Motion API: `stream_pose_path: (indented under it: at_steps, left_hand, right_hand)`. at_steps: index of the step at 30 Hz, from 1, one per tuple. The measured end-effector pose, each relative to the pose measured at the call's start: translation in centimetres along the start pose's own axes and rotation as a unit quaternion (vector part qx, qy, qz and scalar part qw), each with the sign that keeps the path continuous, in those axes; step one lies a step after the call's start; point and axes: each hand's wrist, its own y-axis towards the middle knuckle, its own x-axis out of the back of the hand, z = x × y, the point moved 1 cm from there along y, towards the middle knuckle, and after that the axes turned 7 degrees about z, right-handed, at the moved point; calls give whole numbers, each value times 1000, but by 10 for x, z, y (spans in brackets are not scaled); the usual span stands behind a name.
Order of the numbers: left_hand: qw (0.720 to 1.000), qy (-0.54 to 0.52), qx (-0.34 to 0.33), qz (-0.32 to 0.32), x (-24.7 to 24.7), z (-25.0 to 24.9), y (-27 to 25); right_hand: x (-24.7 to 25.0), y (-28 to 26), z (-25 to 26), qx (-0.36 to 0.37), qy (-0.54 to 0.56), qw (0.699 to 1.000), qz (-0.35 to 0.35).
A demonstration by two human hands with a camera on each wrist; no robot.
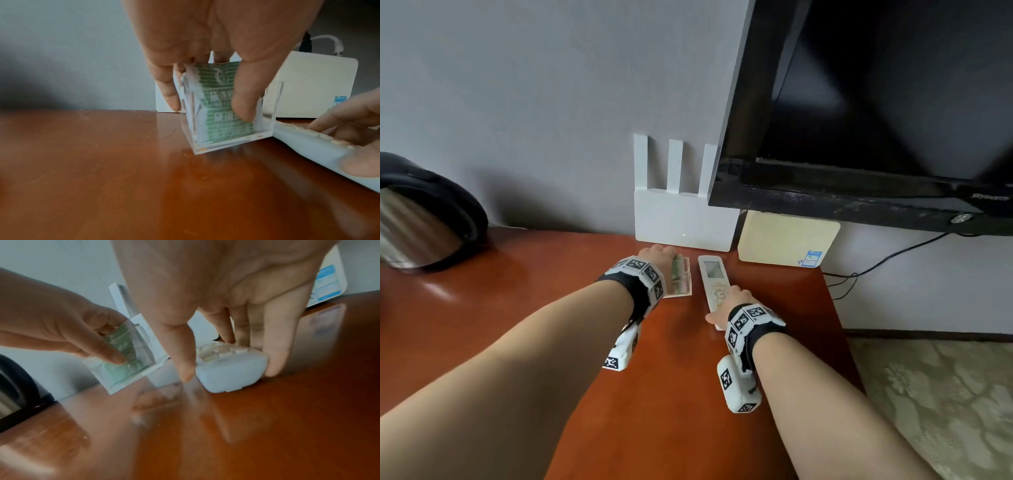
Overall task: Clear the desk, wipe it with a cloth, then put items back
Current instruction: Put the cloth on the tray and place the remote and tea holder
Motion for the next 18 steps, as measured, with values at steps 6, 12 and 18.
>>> stream_pose_path:
  at_steps: [6, 12, 18]
  left_hand:
    - [1000, 9, 12, 1, -3, 1, 14]
    - [1000, 10, 12, -8, -5, 1, 18]
    - [1000, 9, 12, -3, -2, 2, 19]
  right_hand:
    - [-1, 13, 13, 23, -5, 1000, 17]
    - [-1, 22, 18, 33, 17, 999, 10]
    - [-1, 25, 13, 48, 37, 998, -3]
